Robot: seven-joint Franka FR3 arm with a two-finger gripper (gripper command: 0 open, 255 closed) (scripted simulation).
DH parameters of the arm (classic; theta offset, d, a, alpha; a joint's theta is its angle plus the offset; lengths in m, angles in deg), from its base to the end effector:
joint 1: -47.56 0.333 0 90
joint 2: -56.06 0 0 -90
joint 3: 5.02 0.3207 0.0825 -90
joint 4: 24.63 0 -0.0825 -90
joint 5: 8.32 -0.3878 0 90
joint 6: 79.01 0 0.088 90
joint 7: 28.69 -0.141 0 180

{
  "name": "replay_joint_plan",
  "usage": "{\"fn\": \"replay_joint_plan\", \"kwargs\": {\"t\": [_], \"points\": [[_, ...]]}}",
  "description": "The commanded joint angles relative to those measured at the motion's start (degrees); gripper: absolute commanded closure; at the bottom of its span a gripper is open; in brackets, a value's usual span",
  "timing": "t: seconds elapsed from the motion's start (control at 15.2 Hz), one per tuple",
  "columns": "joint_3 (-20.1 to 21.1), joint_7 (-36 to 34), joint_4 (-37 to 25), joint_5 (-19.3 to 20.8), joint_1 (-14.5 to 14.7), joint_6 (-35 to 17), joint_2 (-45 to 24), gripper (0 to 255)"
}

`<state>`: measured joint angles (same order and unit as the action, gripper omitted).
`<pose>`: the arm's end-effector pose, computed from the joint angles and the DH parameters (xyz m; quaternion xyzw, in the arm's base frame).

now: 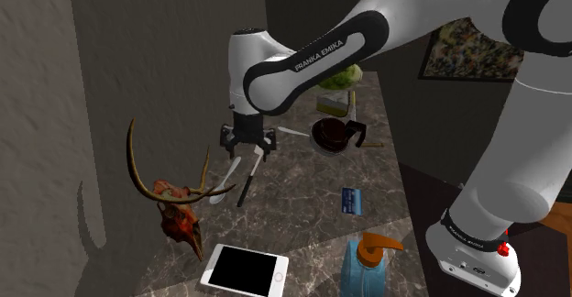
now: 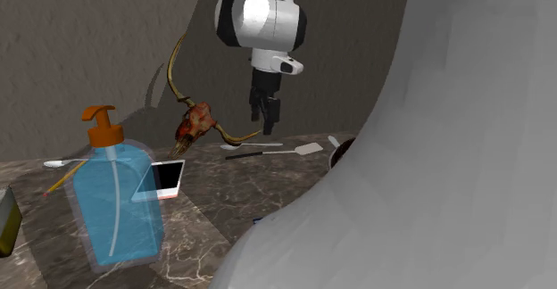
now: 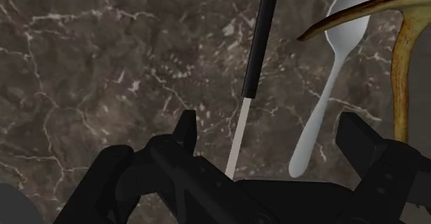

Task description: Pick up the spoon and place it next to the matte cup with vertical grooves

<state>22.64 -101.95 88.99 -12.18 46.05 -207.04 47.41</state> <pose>0.5421 0.2637 0.3794 -0.9037 0.4196 0.0100 0.0847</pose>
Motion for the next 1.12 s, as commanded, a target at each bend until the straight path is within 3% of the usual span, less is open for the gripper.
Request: {"fn": "replay_joint_plan", "kwargs": {"t": [0.0, 0.33, 1.06], "points": [[-0.53, -4.28, -3.83, 1.85, 0.87, -0.88, -4.77, 0], [-2.71, -12.53, -13.99, 5.07, 4.15, -1.38, -15.12, 0], [-3.52, -13.48, -13.38, 6.62, 5.5, -5.57, -18.81, 0]]}}
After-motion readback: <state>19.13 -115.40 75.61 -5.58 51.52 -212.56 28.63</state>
